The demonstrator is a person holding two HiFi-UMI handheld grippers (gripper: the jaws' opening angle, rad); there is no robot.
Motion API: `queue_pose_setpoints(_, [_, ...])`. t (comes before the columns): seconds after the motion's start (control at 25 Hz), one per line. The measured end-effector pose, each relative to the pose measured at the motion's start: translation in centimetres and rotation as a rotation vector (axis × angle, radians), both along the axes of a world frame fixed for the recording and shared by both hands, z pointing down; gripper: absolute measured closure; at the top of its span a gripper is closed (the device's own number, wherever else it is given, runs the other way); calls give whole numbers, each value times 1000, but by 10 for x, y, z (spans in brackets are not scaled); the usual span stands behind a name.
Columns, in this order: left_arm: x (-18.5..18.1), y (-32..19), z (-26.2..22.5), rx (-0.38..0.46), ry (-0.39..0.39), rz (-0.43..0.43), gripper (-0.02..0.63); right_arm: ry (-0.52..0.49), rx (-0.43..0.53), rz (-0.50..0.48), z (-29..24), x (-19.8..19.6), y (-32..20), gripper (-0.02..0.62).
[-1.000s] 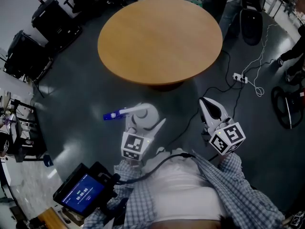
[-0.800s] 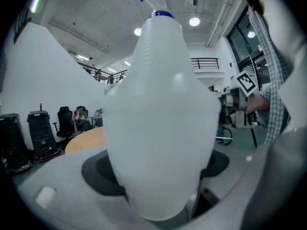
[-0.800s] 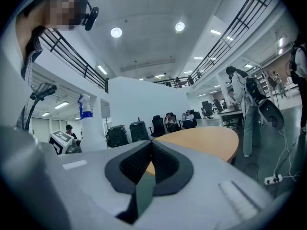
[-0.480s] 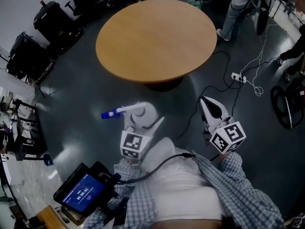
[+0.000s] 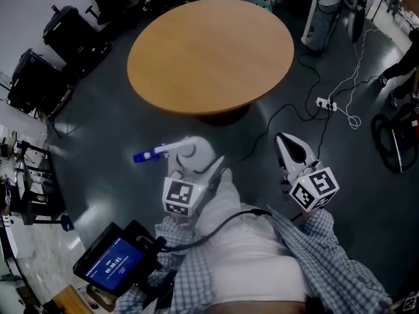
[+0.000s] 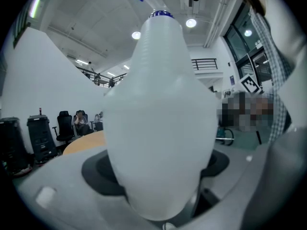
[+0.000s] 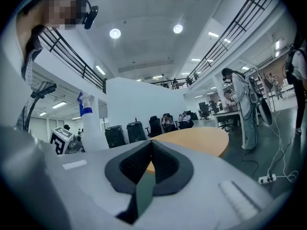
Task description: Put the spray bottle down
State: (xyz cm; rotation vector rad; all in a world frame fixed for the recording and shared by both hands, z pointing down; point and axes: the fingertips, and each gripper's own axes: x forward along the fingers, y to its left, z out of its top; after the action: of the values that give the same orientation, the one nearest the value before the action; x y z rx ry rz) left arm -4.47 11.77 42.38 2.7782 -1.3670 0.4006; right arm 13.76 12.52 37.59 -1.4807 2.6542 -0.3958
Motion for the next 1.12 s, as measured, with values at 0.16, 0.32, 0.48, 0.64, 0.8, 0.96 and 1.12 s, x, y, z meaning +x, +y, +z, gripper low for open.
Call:
queue_pose_setpoints(0.16, [-4, -41, 2, -6, -3, 0, 186, 15, -3, -1, -2, -3, -40, 592])
queue_pose_setpoints(0.32, [-9, -46, 6, -4, 4, 1, 186, 28, 9, -3, -4, -10, -43, 592])
queue_pose_setpoints(0.48, [-12, -68, 5, 6, 26, 5, 186, 38, 18, -11, -5, -17, -64, 593])
queue_pose_setpoints(0.64, [-18, -139, 6, 19, 4, 41, 186, 41, 15, -6, -5, -29, -136, 592])
queue_pose_setpoints(0.8, [-17, -186, 5, 21, 42, 69, 186, 78, 33, 27, -8, -32, -183, 592])
queue_pose_setpoints(0.96, [-24, -221, 9, 10, 39, 96, 186, 79, 18, 41, -7, -38, -218, 592])
queue_pose_setpoints(1.12, [-24, -255, 18, -9, 29, 106, 186, 98, -8, 38, -1, -38, -242, 592])
